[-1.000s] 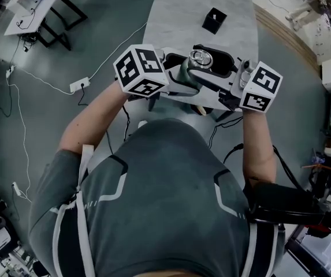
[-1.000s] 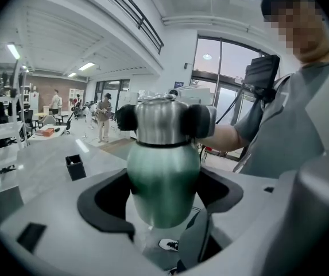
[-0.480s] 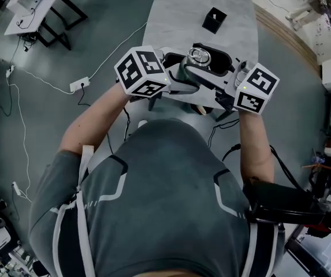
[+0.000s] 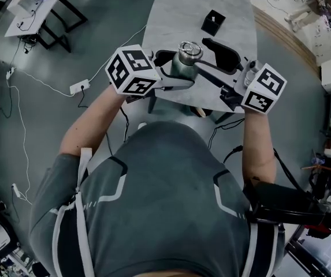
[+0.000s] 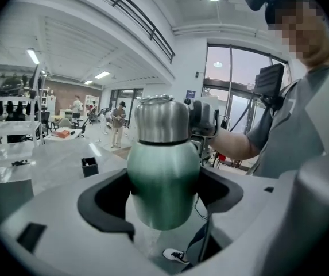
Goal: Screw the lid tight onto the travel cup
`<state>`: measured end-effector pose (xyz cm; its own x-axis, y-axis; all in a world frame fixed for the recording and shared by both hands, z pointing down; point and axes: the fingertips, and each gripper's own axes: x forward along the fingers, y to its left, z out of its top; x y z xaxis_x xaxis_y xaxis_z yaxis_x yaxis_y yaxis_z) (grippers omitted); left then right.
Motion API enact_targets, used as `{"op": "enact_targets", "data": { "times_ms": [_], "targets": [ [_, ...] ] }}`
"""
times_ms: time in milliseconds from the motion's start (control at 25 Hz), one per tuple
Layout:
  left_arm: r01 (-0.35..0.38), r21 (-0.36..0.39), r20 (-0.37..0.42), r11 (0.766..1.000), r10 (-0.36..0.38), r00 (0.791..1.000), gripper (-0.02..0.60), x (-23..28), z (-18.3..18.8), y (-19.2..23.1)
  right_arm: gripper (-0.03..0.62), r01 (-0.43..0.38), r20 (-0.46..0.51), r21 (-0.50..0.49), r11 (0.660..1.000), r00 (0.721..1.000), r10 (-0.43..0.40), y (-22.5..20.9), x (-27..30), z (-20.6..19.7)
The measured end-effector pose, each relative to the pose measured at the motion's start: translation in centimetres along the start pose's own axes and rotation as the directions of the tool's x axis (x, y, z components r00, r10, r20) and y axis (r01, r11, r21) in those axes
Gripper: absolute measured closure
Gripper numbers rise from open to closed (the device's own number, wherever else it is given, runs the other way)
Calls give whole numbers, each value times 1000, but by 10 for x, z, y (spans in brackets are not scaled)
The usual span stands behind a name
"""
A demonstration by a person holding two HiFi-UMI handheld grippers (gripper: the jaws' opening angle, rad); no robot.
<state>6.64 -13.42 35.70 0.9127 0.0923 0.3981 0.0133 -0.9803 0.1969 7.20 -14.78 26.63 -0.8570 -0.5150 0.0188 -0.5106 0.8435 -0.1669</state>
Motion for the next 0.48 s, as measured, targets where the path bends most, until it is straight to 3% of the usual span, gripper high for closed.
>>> {"op": "enact_targets", "data": {
  "times_ms": [200, 320, 480],
  "targets": [
    [-99, -8, 83, 995, 99, 992, 215, -20, 13, 18, 309, 181, 69, 10, 983, 981, -181, -29, -24, 13],
    [-160, -13, 108, 987, 160, 981, 215, -28, 17, 28, 391, 266, 104, 8, 964, 959, -265, -39, -30, 18],
    [-264, -14, 138, 964, 264, 955, 215, -35, 17, 43, 497, 438, 84, 24, 899, 895, -438, -61, -47, 11]
  ]
}}
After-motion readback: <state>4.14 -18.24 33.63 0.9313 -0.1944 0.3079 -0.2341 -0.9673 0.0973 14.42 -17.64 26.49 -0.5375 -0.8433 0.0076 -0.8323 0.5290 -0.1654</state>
